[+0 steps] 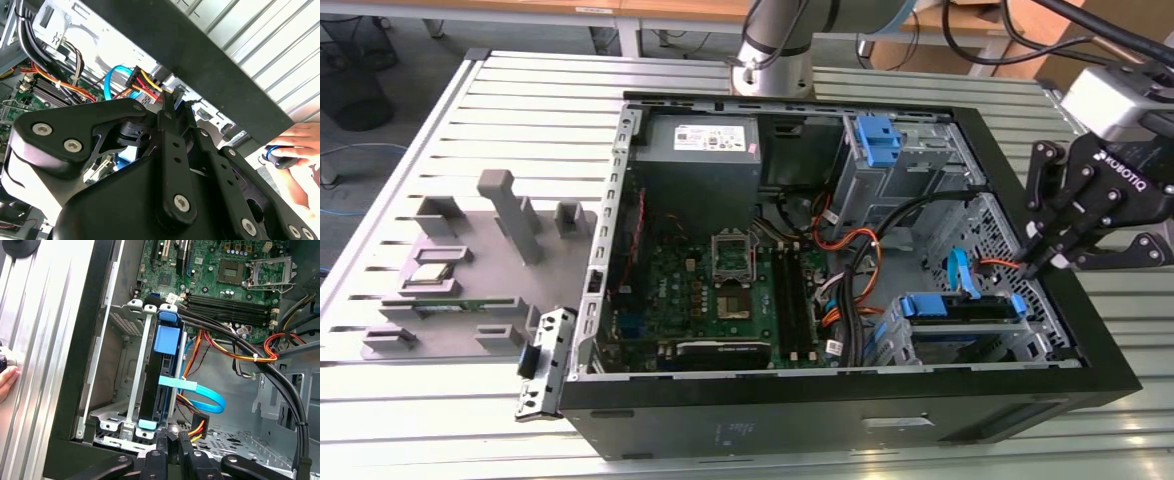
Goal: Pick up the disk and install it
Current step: 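Insert the second disk wire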
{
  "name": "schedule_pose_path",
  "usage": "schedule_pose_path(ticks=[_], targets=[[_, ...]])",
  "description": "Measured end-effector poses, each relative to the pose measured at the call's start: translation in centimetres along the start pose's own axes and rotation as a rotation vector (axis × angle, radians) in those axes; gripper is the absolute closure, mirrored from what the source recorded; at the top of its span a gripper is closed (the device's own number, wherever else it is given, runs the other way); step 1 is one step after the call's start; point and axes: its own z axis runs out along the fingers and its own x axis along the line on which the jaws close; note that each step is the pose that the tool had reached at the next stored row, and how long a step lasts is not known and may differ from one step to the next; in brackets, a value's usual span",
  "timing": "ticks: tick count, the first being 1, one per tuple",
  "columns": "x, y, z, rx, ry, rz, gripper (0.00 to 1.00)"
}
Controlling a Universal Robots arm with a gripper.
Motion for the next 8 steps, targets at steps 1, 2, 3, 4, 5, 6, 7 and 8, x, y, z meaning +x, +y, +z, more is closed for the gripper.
schedule_pose_path(ticks=[1, 2, 3, 4, 5, 6, 7, 8], targets=[[0.02, -0.13, 0.00, -0.0010, -0.0001, 0.000, 0.77], [0.03, -0.22, 0.00, -0.0015, -0.0002, 0.000, 0.77], [0.03, -0.24, 0.00, -0.0017, -0.0002, 0.000, 0.77], [0.03, -0.24, 0.00, -0.0018, -0.0002, 0.000, 0.77], [0.03, -0.24, 0.00, -0.0018, -0.0001, 0.000, 0.77], [0.04, -0.23, 0.00, -0.0018, 0.0000, 0.000, 0.77], [0.04, -0.24, 0.00, -0.0018, 0.0001, 0.000, 0.77], [0.04, -0.25, 0.00, -0.0018, 0.0000, 0.000, 0.77]])
